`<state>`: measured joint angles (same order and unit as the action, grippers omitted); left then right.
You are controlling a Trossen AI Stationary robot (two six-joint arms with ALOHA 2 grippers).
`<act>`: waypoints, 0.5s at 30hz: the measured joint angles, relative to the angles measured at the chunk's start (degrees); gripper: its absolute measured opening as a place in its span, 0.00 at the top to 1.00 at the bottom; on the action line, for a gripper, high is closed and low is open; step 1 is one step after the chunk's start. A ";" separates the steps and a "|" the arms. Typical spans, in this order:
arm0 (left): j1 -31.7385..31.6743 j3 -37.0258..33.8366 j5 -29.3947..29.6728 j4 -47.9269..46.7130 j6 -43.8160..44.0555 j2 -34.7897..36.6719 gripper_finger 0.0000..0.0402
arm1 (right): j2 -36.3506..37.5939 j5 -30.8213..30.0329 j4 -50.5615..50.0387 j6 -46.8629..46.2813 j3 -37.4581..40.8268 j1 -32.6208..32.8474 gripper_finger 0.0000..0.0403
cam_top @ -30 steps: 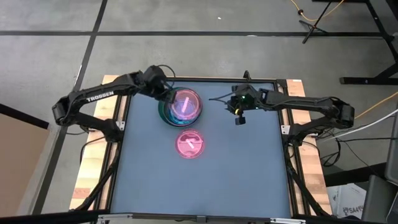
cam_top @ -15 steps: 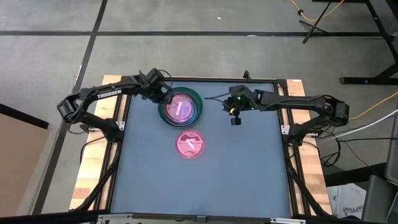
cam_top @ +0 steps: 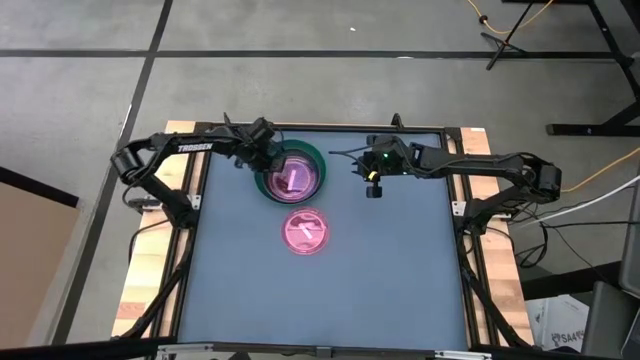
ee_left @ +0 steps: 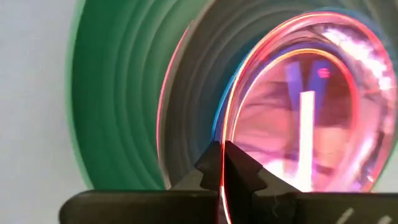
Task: Stack plastic plates
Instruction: Stack the bottom pink plate on the blue plate
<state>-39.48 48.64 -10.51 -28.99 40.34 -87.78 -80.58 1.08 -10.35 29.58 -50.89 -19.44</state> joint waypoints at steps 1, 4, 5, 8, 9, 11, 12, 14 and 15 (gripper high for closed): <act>0.02 0.02 -0.02 0.11 0.02 -0.28 1.00 | 0.00 0.00 -0.01 0.00 0.00 0.00 0.77; 0.02 0.04 0.00 0.06 0.04 -0.79 1.00 | 0.00 -0.01 0.00 0.02 0.00 0.00 0.77; 0.02 0.04 -0.02 0.08 0.04 -0.79 1.00 | 0.00 -0.01 -0.01 0.02 0.00 0.00 0.77; 0.02 0.04 0.25 0.08 0.16 -0.79 0.98 | 0.00 -0.01 -0.01 0.02 0.00 0.00 0.77; 0.02 0.04 0.30 0.08 0.21 -0.79 0.97 | 0.00 0.00 -0.02 0.02 0.00 0.00 0.77; 0.02 0.04 0.43 0.06 0.23 -0.79 0.94 | 0.00 0.00 -0.02 0.02 0.00 0.00 0.77; 0.02 0.04 0.48 0.04 0.23 -0.81 0.93 | 0.00 0.00 -0.02 0.03 0.00 0.00 0.77; 0.02 0.04 0.48 -0.07 0.24 -0.83 0.89 | 0.00 0.00 -0.02 0.04 0.00 0.00 0.77; 0.02 0.04 0.45 -0.09 0.24 -0.83 0.88 | 0.00 -0.01 -0.02 0.04 0.00 0.00 0.77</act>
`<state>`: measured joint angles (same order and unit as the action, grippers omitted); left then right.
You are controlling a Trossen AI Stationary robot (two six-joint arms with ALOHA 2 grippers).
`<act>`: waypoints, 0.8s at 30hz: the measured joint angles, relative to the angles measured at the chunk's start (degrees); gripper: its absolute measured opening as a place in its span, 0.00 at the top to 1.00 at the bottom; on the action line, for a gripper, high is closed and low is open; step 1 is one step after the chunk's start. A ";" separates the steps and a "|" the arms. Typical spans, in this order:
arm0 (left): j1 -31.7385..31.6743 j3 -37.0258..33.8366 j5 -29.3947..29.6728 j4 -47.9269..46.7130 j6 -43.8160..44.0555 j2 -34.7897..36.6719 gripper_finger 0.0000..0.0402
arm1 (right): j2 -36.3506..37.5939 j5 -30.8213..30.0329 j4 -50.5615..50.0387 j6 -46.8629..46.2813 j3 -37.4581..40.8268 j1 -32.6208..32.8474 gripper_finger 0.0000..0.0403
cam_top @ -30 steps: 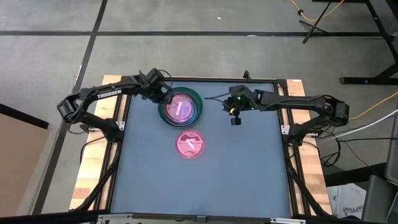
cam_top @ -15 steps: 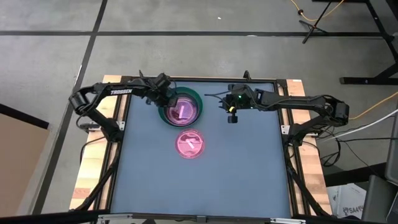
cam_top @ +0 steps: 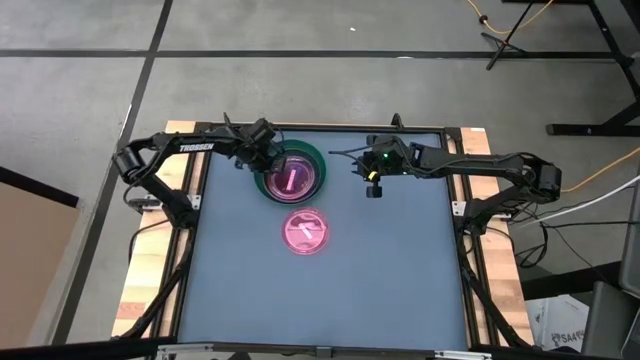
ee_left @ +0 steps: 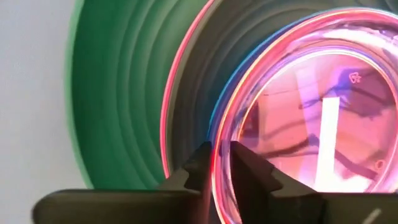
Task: Stack plastic plates
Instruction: Stack the bottom pink plate on the blue plate
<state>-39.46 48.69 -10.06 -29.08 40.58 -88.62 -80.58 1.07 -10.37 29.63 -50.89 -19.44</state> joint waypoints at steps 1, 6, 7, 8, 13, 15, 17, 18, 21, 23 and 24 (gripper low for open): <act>0.00 0.00 -0.16 0.03 -0.01 0.00 0.86 | 0.00 -0.01 -0.02 0.00 0.00 0.00 0.77; 0.00 0.00 -4.66 0.81 -0.04 0.05 0.80 | 0.00 0.01 -0.03 0.02 0.00 -0.01 0.77; 0.00 0.00 -5.65 0.83 -0.04 0.25 0.79 | 0.00 0.00 -0.02 0.04 0.00 -0.01 0.77; 0.00 -0.01 -6.07 0.80 -0.03 0.52 0.79 | 0.00 -0.01 -0.04 0.04 0.00 0.00 0.77; 0.03 0.00 -5.94 0.82 1.18 2.29 0.78 | 0.00 -0.01 -0.10 0.09 0.00 0.00 0.77; 0.00 0.00 -5.97 0.85 1.28 3.09 0.78 | 0.00 -0.01 -0.11 0.09 0.00 0.00 0.77; 0.00 0.00 -6.17 0.85 1.33 3.65 0.78 | 0.00 0.01 -0.15 0.09 0.00 0.00 0.77; 0.00 0.00 -6.45 0.81 1.33 3.93 0.79 | 0.00 0.01 -0.14 0.09 0.00 -0.01 0.77; 0.00 0.00 -7.62 0.84 1.33 4.35 0.79 | 0.00 0.01 -0.15 0.09 -0.02 0.00 0.77; 0.00 0.00 -8.09 0.61 1.32 4.35 0.79 | 0.00 0.01 -0.17 0.09 0.00 0.00 0.77; 0.00 0.00 -8.31 0.52 1.33 4.35 0.79 | 0.00 0.01 -0.17 0.09 0.00 0.00 0.77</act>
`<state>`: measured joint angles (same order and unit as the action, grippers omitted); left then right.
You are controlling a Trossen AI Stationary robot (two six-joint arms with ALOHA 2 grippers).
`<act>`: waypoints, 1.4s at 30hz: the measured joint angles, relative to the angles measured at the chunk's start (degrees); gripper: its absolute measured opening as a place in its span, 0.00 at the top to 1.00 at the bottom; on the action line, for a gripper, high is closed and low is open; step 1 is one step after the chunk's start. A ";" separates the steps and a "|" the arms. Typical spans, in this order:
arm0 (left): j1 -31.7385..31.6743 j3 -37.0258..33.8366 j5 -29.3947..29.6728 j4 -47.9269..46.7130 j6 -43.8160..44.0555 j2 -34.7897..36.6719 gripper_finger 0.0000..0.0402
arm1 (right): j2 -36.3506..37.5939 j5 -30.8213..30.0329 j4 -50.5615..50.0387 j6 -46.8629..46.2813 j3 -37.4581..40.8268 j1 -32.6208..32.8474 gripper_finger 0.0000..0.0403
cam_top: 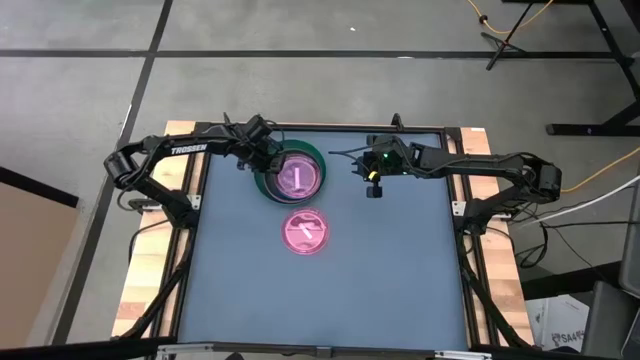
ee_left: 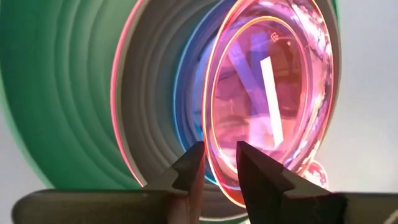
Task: Stack plastic plates
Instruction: Stack the bottom pink plate on the blue plate, then stack the pink plate on the other pink plate
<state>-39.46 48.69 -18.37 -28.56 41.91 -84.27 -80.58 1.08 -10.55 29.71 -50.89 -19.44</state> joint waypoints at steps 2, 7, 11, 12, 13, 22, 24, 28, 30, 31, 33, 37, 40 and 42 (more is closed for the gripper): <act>0.00 0.00 -0.07 -0.18 0.00 0.00 0.78 | 0.00 -0.01 -0.02 -0.01 0.00 -0.01 0.77; 0.00 0.00 -0.15 -1.39 -0.02 0.00 0.78 | 0.00 0.00 -0.02 -0.02 0.00 0.00 0.77; -0.15 0.00 -0.18 -2.76 -0.06 0.00 0.79 | 0.00 0.00 -0.02 -0.02 -0.02 0.00 0.77; -0.15 0.00 -0.18 -2.79 -0.26 0.00 0.79 | 0.00 0.00 -0.02 -0.04 -0.02 0.00 0.77; -0.15 0.00 -0.20 -2.75 -0.30 0.00 0.79 | 0.00 0.00 -0.04 -0.02 -0.01 0.00 0.77; -0.15 0.00 -0.18 -2.77 -0.53 3.79 0.80 | 0.00 0.00 -0.07 -0.60 -0.02 0.00 0.77; 0.19 0.00 -0.09 -2.88 -1.83 5.60 0.80 | 0.00 0.61 -0.07 -2.24 -0.02 -0.02 0.77; 2.89 0.00 3.73 -2.55 -3.73 10.61 0.80 | 0.00 5.23 0.00 -2.99 -0.02 -0.02 0.77; 5.30 0.00 6.62 -1.73 -4.99 13.21 0.80 | 0.00 7.98 0.00 -3.06 -0.02 -0.02 0.77; 6.66 0.00 7.82 -1.27 -5.73 14.43 0.80 | 0.00 9.19 0.02 -3.14 -0.02 -0.01 0.77; 9.72 0.00 9.91 -0.82 -6.91 17.08 0.80 | 0.00 11.17 0.04 -3.69 -0.02 0.03 0.77; 16.81 0.00 14.32 0.10 -8.74 20.96 0.80 | 0.00 11.96 0.12 -6.10 -0.02 1.37 0.77; 22.48 0.00 17.52 0.64 -9.55 22.60 0.80 | 0.00 11.94 0.29 -7.42 -0.02 3.48 0.77; 25.97 0.00 19.95 1.61 -9.60 22.58 0.80 | -0.02 11.98 0.74 -7.50 -0.02 5.21 0.77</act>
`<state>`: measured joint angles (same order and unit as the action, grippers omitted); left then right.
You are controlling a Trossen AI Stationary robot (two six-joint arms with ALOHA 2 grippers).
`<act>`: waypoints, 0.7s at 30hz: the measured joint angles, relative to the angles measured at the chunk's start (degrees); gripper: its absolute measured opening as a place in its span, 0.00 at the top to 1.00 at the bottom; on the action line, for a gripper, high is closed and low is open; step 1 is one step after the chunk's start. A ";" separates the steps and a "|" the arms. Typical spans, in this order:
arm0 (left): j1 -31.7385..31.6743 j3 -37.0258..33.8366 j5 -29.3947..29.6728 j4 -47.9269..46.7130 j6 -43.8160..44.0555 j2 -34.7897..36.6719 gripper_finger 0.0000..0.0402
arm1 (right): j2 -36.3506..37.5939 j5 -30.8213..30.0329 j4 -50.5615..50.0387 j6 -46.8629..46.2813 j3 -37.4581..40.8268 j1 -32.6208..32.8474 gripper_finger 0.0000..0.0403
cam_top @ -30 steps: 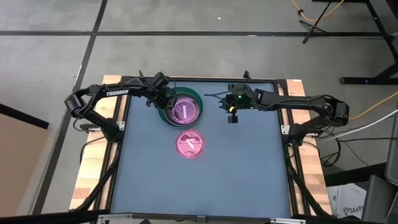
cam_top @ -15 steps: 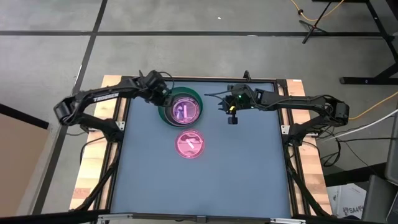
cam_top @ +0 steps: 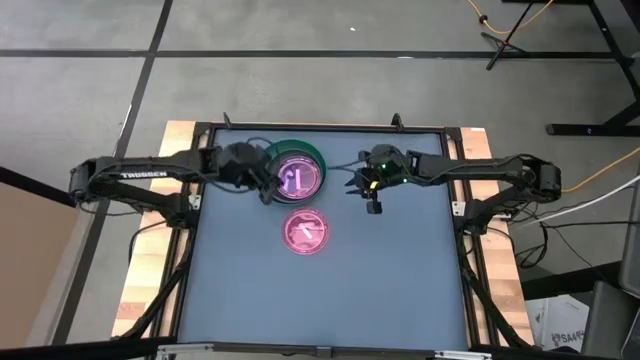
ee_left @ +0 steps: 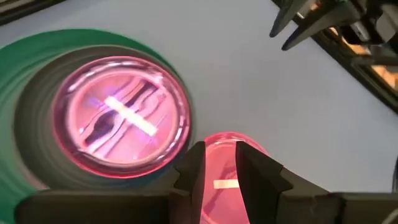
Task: Stack plastic plates
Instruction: Stack the pink plate on the other pink plate
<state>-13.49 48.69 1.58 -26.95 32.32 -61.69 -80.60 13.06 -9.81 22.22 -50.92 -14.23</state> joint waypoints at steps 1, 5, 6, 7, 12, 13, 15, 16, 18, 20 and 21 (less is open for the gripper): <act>1.57 0.00 1.32 0.27 -0.01 -0.11 0.80 | -0.02 0.00 0.49 -0.14 0.00 0.91 0.77; 6.49 0.10 6.38 2.00 -0.07 -0.86 0.80 | -0.19 -0.14 4.79 -4.82 0.00 4.46 0.77; 7.49 0.03 7.29 1.65 -0.07 -1.03 0.80 | -0.33 -0.58 6.33 -6.42 -0.03 5.38 0.77; 8.48 -0.04 8.14 1.46 -0.07 -1.05 0.80 | -0.54 -1.07 7.62 -7.81 -0.04 6.25 0.77; 12.66 0.00 12.45 1.71 -0.07 -1.35 0.80 | -2.84 -7.50 13.72 -13.86 -0.07 10.75 0.77; 13.32 0.00 13.29 1.81 -0.08 -1.34 0.80 | -3.52 -8.55 14.29 -14.67 -0.07 11.48 0.77; 14.54 0.00 14.95 1.89 -0.09 -1.25 0.80 | -4.91 -10.38 15.01 -16.45 -0.07 12.72 0.77; 15.07 0.00 15.63 1.85 -0.07 -1.29 0.80 | -5.65 -11.23 15.16 -17.50 -0.07 13.20 0.77; 15.96 0.00 17.09 1.85 -0.09 -1.31 0.80 | -7.17 -12.65 15.32 -19.60 -0.07 13.88 0.77; 16.55 0.00 18.35 1.87 -0.07 -1.29 0.80 | -8.88 -13.60 15.71 -22.01 -0.07 14.06 0.77; 16.73 0.00 18.82 1.84 -0.07 -1.31 0.80 | -9.71 -13.64 15.86 -23.26 -0.07 14.25 0.77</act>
<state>3.24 48.69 20.40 -25.12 32.24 -63.00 -90.31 -0.58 6.05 -1.04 -50.98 0.03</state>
